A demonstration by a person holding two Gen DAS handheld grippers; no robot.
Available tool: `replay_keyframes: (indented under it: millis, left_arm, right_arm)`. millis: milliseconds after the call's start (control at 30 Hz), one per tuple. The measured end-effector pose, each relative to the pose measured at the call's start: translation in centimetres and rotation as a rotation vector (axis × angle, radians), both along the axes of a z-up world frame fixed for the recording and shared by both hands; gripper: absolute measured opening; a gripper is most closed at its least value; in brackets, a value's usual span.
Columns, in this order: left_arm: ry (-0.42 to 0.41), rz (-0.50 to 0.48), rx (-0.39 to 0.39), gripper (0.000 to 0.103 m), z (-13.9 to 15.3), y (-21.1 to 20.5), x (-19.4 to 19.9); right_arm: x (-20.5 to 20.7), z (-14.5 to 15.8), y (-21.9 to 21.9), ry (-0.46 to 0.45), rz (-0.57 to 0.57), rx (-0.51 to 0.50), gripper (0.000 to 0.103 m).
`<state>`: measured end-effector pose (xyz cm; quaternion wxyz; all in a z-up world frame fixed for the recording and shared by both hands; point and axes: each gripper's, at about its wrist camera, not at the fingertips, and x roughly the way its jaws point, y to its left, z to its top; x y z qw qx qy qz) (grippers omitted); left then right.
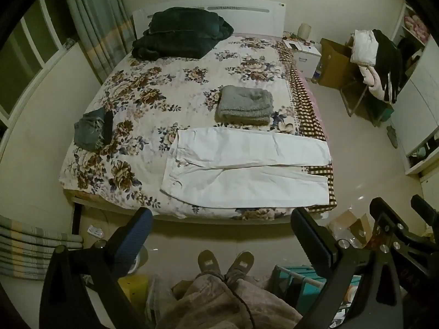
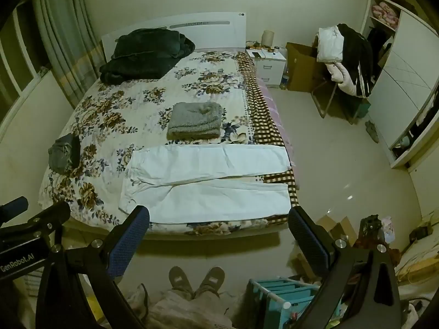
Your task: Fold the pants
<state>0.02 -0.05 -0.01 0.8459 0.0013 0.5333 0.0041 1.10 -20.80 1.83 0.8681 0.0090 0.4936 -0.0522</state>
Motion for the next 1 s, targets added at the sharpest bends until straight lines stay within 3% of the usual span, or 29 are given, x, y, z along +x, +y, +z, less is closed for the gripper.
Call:
replay_keyframes:
  millis: [333,433,1000]
  left_arm:
    - [-0.002,-0.008,-0.001,0.103,-0.2,-0.9,1.0]
    - [-0.013,-0.003,-0.005,0.103,2.1,0.7,1.0]
    - [-0.025,0.000,-0.010,0.103,1.8,0.8,0.4]
  right_arm:
    - [0.0,0.3,0.2,-0.010,0.001,0.012,0.103]
    - [-0.1,0.4,0.2,-0.011,0.000,0.008,0.103]
    - [0.3,2.2,1.0,-0.018,0.008,0.008,0.103]
